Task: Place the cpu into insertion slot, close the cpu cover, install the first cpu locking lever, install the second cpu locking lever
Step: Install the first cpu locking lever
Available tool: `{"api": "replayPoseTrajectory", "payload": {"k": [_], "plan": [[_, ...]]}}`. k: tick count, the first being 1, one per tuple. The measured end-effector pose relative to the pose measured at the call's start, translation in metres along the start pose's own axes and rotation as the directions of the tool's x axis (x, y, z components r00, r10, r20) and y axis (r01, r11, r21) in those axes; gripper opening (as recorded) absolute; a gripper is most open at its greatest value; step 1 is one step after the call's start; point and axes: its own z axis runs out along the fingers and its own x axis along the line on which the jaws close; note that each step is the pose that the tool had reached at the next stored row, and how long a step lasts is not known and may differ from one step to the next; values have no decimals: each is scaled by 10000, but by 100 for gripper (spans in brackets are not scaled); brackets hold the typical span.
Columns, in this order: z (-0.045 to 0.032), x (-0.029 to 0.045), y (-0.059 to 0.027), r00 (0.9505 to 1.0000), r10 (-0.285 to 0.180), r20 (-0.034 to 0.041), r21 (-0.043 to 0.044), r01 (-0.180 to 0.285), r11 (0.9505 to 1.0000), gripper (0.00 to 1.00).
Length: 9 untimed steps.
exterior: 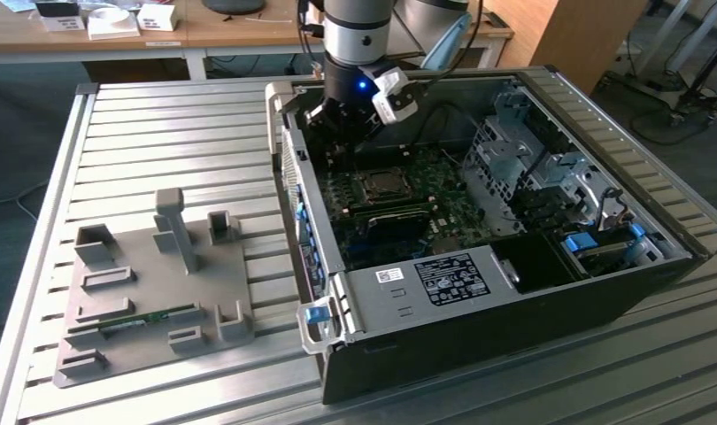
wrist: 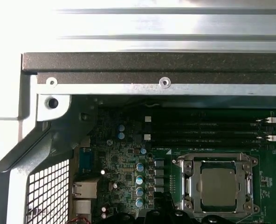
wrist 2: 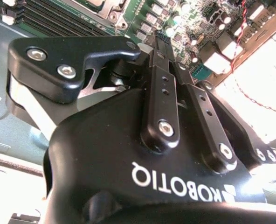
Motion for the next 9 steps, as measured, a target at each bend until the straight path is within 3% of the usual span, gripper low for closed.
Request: {"api": "replayPoseTrajectory", "payload": {"k": [9], "plan": [[4,18,47,10000,5,0,-83,-5,10000,11]]}}
